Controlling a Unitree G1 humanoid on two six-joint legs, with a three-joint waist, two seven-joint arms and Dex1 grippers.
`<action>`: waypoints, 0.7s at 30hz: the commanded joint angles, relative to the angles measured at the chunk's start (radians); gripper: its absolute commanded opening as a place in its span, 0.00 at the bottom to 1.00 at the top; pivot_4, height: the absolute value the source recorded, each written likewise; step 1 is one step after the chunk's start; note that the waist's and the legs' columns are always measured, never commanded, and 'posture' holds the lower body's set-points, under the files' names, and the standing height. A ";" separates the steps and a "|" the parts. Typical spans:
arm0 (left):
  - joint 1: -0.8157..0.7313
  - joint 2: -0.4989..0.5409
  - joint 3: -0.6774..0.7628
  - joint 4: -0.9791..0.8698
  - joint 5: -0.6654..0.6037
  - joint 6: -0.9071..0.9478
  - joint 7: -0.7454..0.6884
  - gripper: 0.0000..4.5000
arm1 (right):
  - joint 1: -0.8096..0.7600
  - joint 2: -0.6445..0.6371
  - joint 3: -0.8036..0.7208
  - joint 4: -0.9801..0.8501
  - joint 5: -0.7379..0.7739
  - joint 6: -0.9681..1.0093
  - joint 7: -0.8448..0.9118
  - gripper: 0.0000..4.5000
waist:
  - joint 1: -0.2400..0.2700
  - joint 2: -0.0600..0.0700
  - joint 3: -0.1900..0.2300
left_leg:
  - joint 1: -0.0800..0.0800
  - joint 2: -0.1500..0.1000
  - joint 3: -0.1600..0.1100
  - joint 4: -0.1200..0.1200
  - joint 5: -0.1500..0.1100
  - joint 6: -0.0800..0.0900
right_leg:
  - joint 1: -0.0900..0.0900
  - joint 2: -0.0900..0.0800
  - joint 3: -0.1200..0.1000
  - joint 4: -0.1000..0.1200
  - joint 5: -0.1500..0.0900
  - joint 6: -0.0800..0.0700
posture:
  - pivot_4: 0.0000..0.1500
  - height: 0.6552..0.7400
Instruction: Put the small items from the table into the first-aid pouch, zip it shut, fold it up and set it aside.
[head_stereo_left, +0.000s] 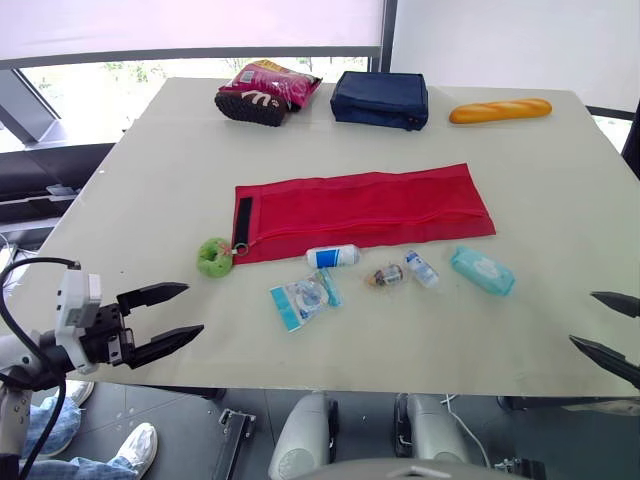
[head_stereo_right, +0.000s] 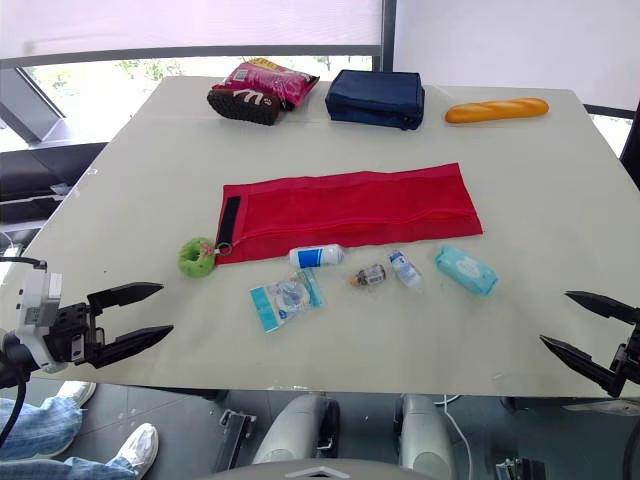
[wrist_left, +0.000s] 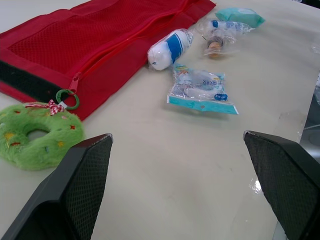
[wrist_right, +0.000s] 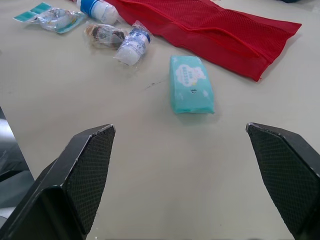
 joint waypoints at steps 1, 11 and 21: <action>-0.014 -0.006 0.020 -0.015 -0.014 -0.002 -0.006 0.99 | 0.005 -0.004 -0.046 -0.030 0.015 0.001 -0.008 1.00 | 0.000 0.000 0.000 | 0.000 0.000 0.000 0.000 0.000 0.000 | 0.000 0.000 0.000 0.000 0.000 0.000 | 1.00 0.72; -0.023 0.000 -0.004 -0.066 -0.011 0.066 0.005 0.99 | 0.008 0.008 -0.032 -0.034 0.005 -0.015 -0.006 1.00 | 0.000 0.000 0.000 | 0.000 0.000 0.000 0.000 0.000 0.000 | 0.000 0.000 0.000 0.000 0.000 0.000 | 1.00 0.72; -0.241 0.035 -0.229 -0.169 0.079 0.282 0.183 0.99 | -0.003 0.050 0.070 -0.300 0.045 0.077 -0.085 1.00 | 0.001 0.000 0.000 | 0.001 0.000 0.000 0.000 0.000 0.000 | 0.001 0.001 0.000 0.001 0.000 0.000 | 1.00 0.72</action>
